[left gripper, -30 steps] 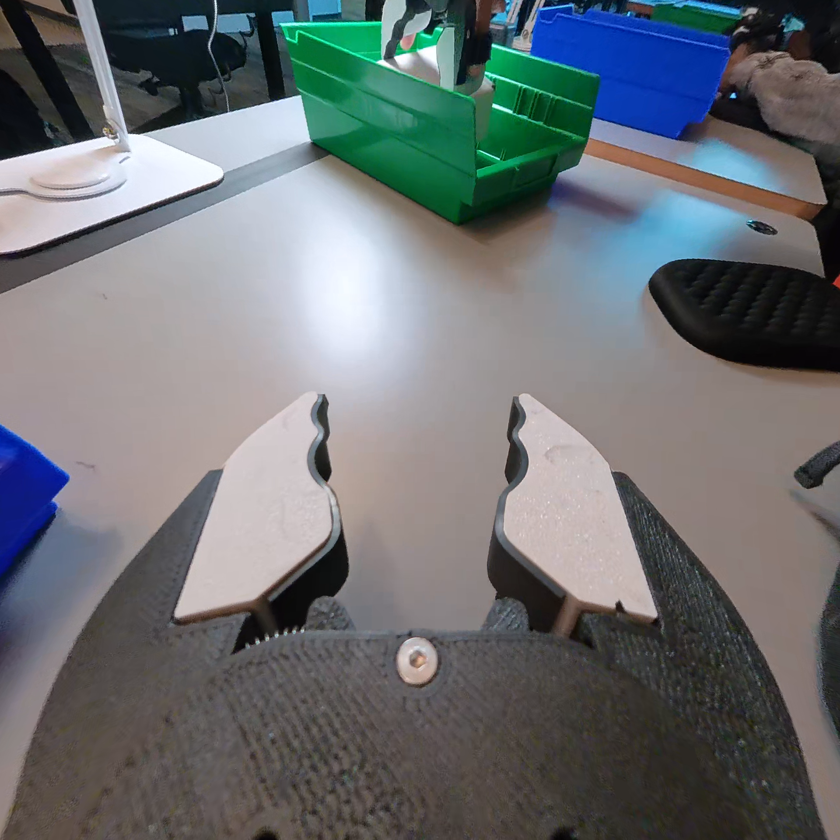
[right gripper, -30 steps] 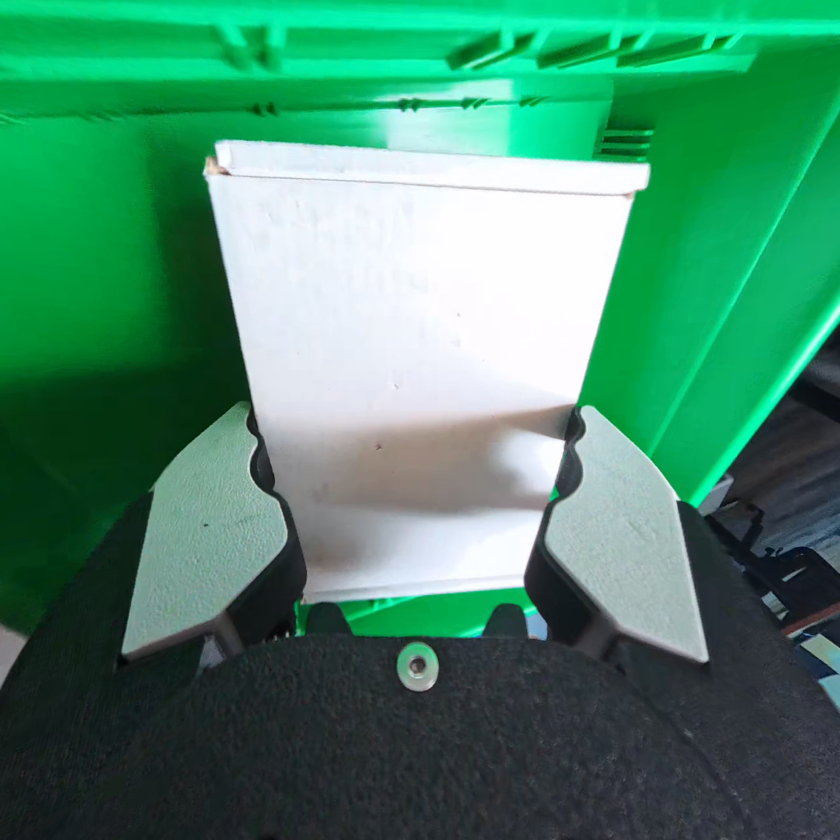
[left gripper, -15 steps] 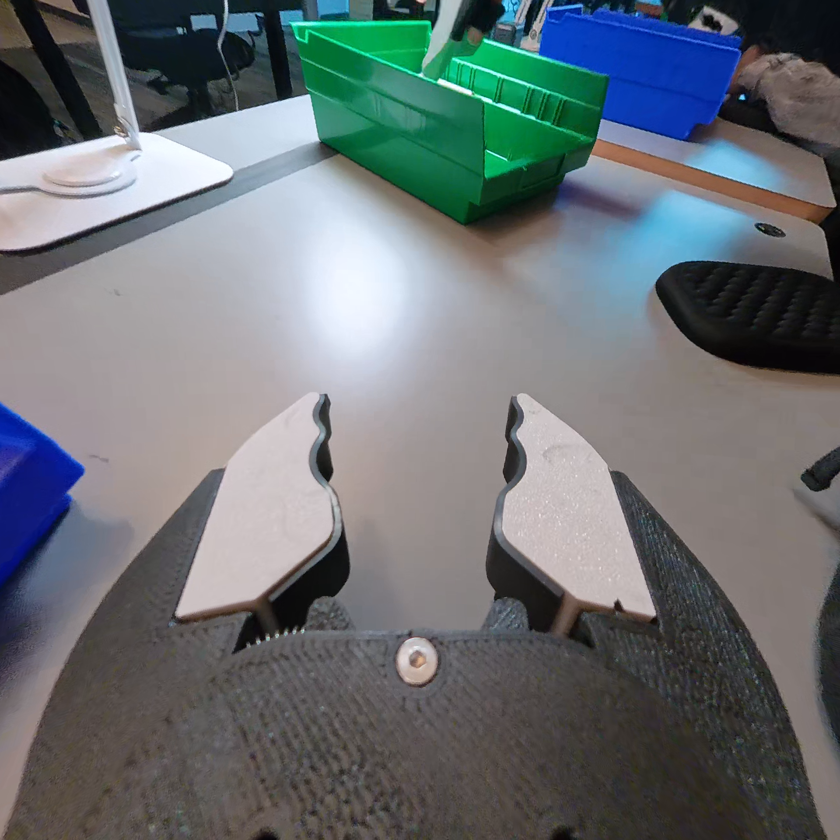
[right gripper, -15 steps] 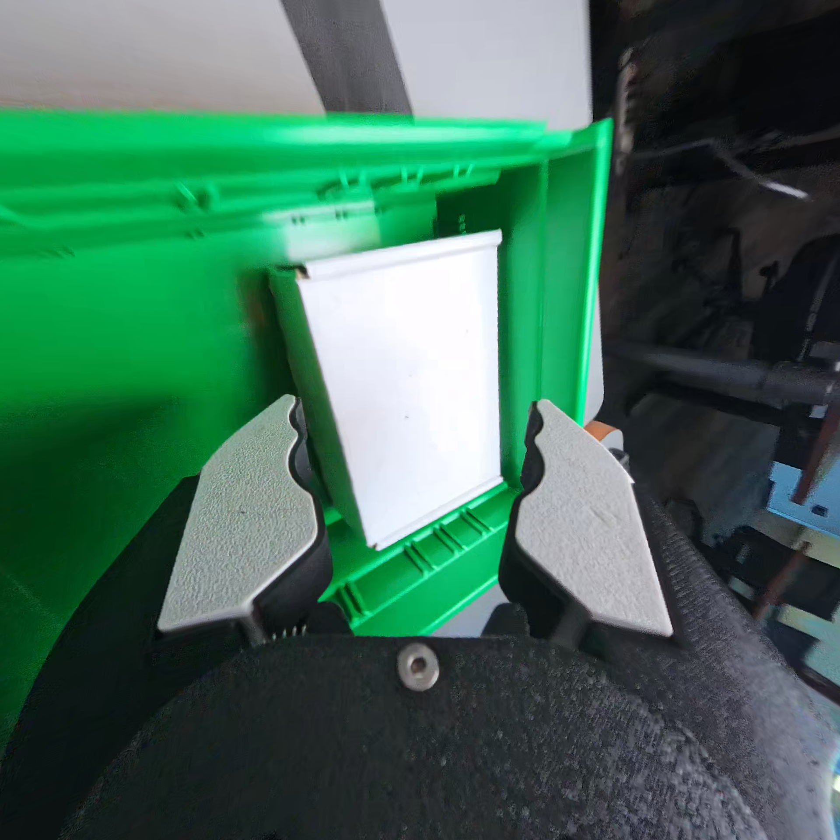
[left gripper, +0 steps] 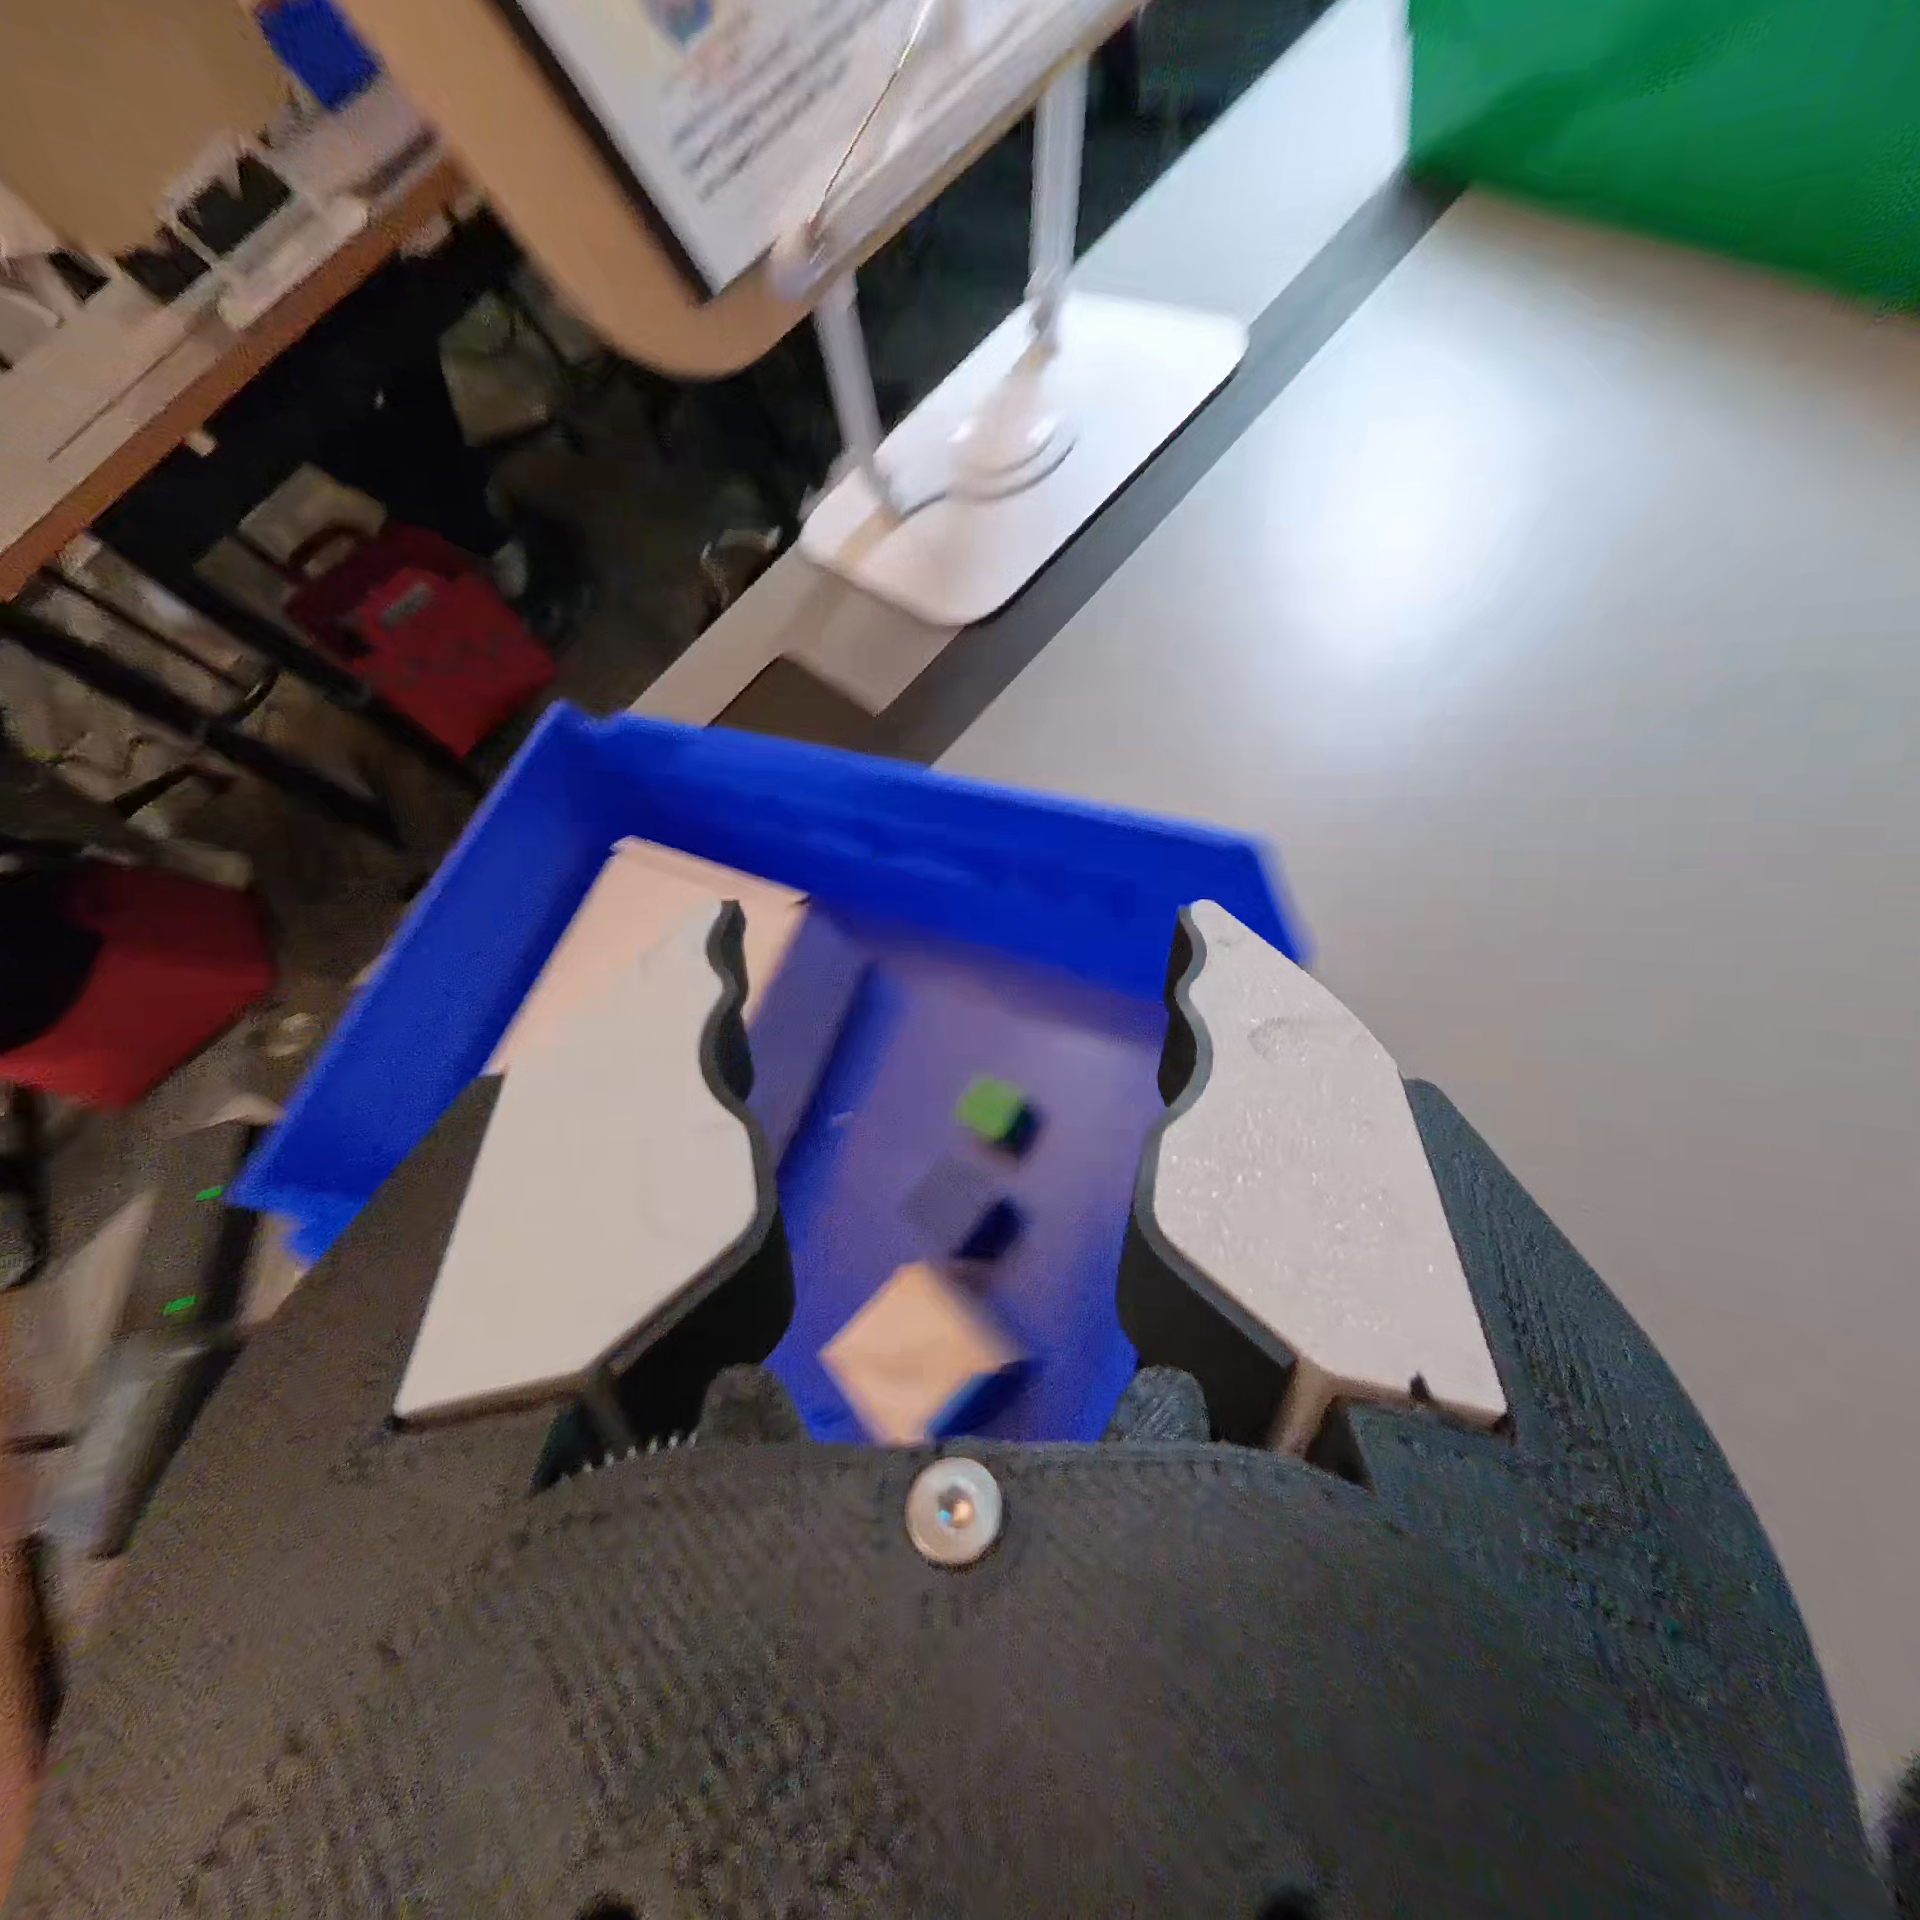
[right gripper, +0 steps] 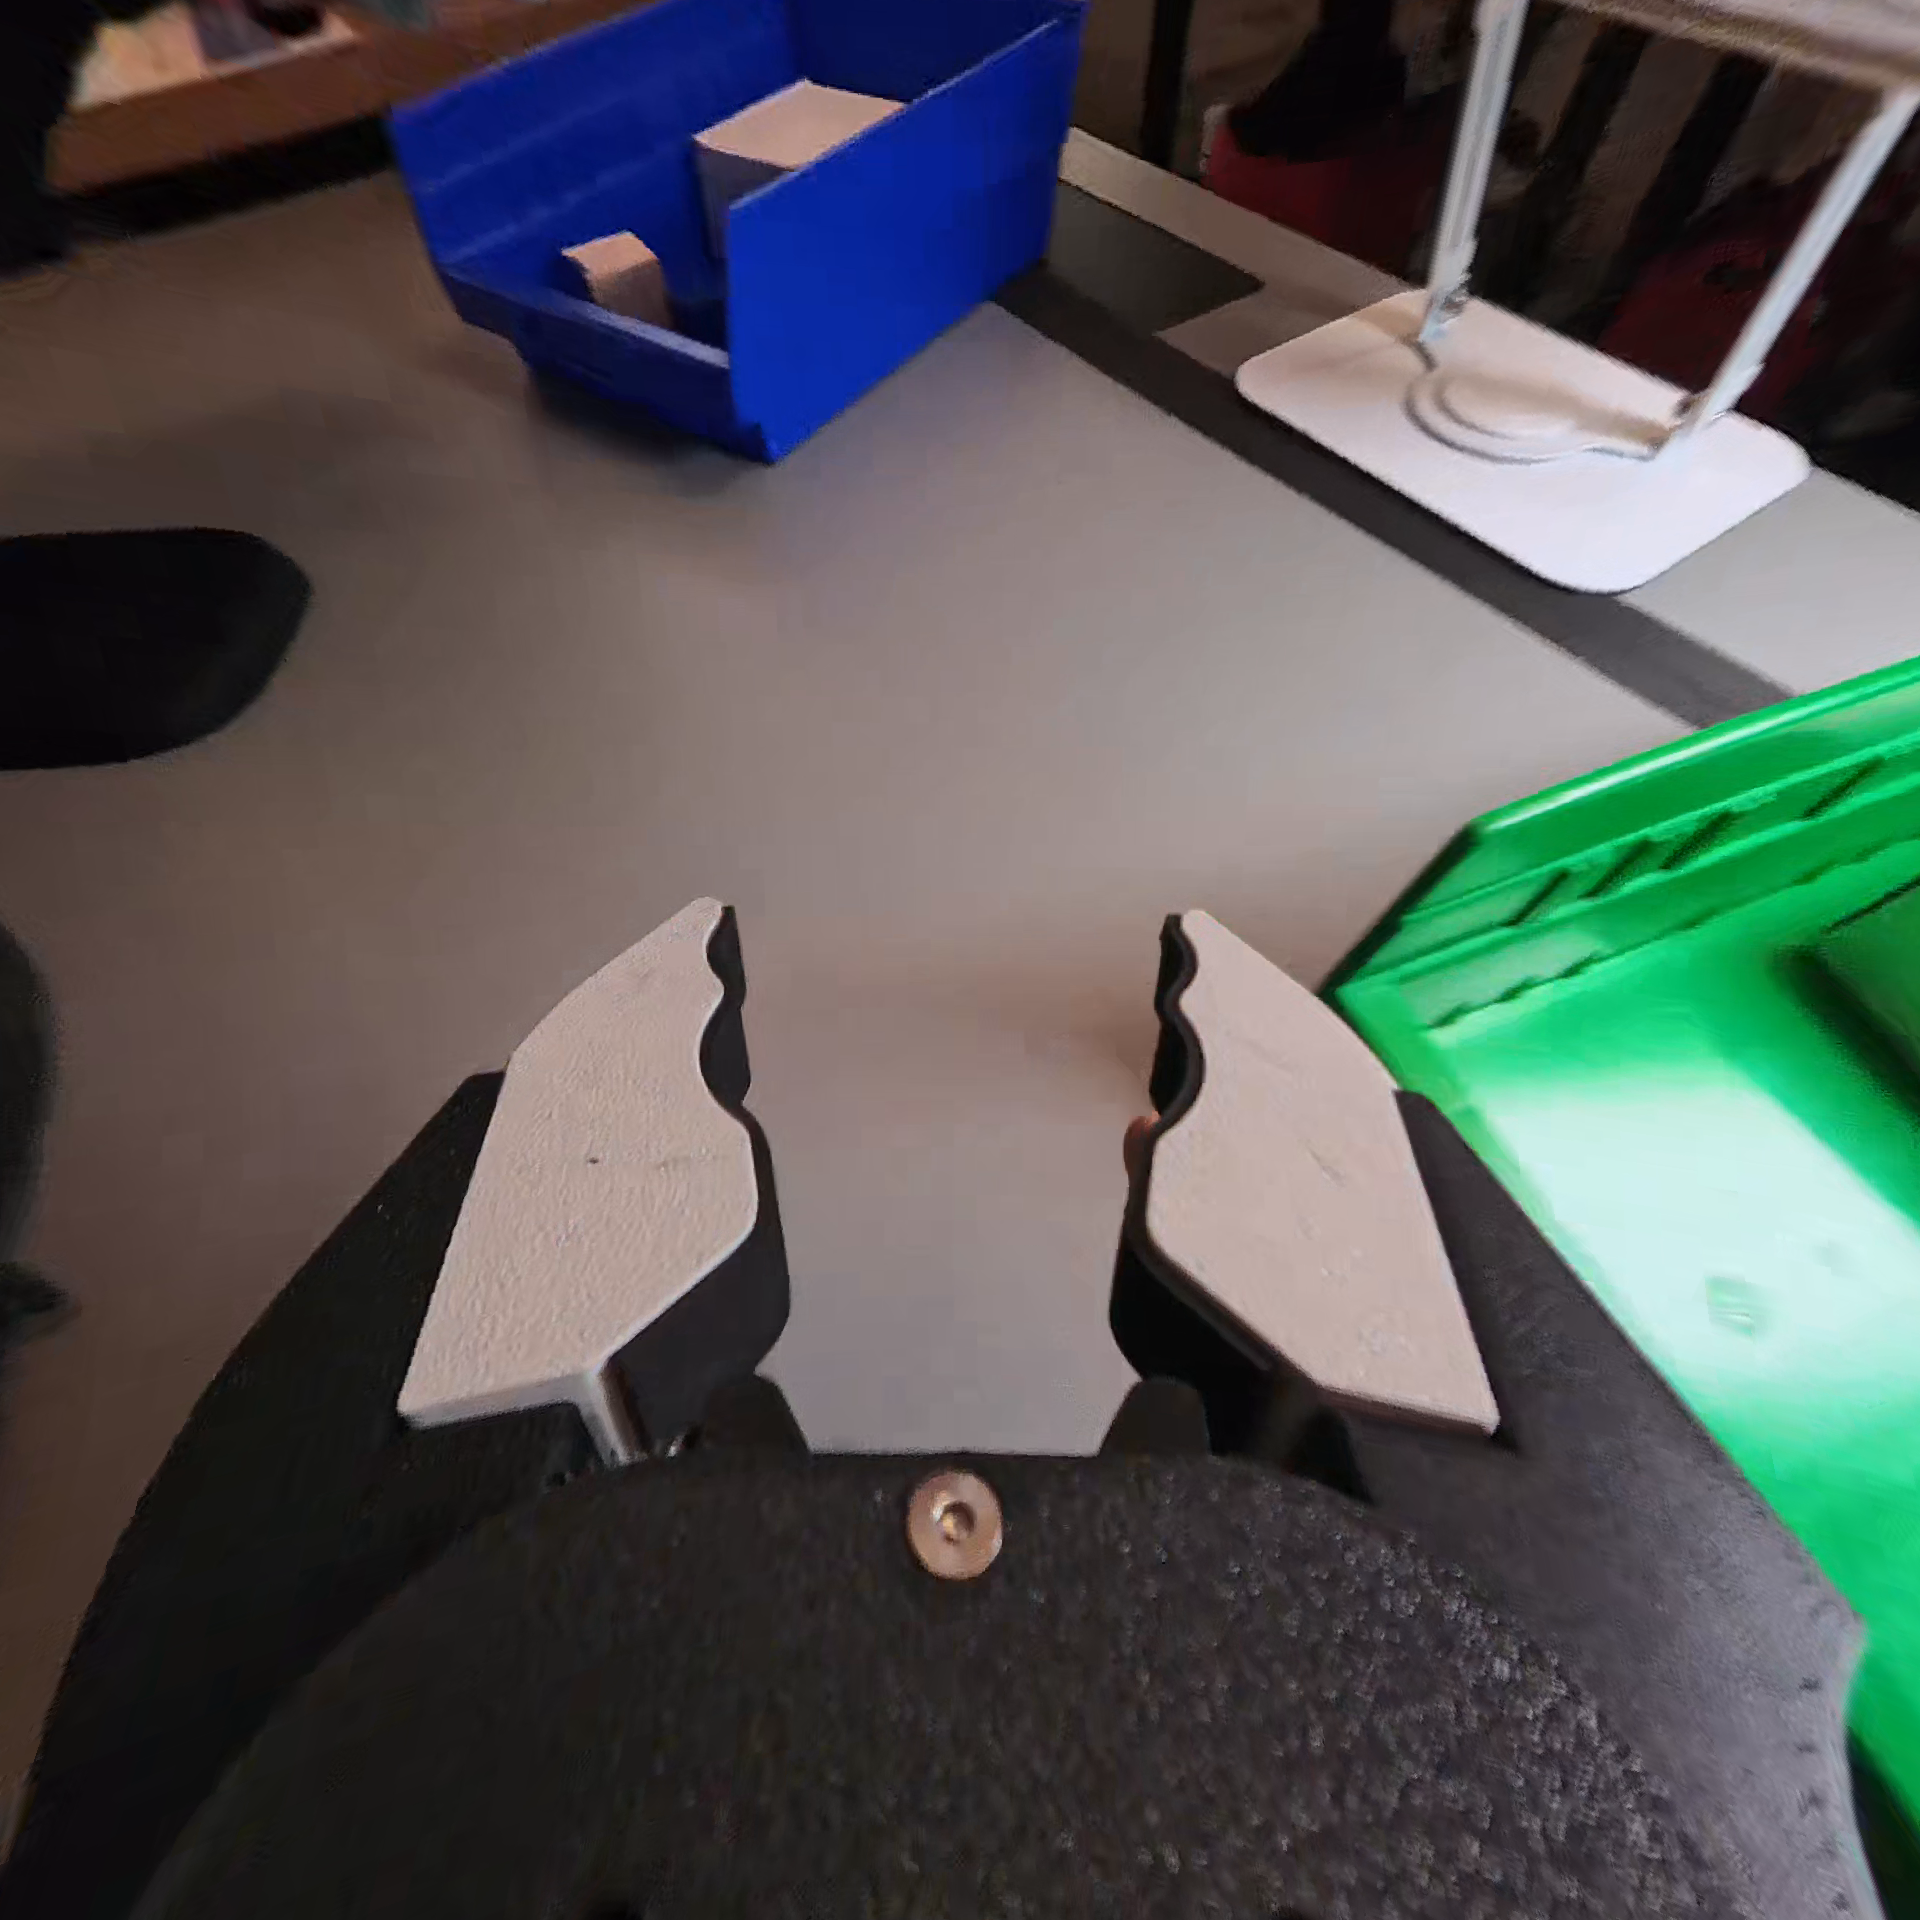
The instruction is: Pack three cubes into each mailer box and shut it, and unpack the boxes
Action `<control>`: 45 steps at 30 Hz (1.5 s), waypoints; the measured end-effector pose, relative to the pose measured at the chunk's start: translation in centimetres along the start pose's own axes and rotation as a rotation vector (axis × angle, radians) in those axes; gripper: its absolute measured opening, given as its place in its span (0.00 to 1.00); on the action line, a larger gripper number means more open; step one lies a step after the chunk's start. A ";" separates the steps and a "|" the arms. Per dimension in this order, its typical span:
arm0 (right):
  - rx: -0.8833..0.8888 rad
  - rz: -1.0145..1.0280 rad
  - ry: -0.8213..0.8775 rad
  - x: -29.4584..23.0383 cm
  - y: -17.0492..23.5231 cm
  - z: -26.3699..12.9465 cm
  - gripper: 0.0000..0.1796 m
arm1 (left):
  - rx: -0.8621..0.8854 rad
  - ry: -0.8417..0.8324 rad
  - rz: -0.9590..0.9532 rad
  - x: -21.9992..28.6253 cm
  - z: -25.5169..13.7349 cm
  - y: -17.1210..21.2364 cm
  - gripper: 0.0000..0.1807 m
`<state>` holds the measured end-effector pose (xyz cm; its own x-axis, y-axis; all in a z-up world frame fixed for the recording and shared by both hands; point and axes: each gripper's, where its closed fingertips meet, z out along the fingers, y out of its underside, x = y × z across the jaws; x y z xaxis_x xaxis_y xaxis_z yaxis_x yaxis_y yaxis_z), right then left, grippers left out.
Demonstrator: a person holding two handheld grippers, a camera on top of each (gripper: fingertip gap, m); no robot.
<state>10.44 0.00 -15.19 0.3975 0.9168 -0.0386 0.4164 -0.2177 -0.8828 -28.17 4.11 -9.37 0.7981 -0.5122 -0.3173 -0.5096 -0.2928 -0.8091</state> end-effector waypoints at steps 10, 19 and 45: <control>0.072 0.038 -0.015 -4.2 2.4 2.5 0.45 | -0.687 0.156 0.156 -12.6 7.9 11.0 0.55; 0.076 0.115 -0.048 -3.4 3.4 2.6 0.44 | -0.932 0.315 0.213 -13.6 11.5 15.1 0.66; 0.111 0.089 -0.088 -4.1 3.0 2.3 0.41 | -0.936 0.315 0.291 -11.3 10.2 15.2 0.72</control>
<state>8.19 -3.65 -18.74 0.3540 0.9222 -0.1554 0.2882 -0.2657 -0.9200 -41.62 13.69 -23.13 0.5523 -0.8126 -0.1860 -0.8234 -0.5667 0.0310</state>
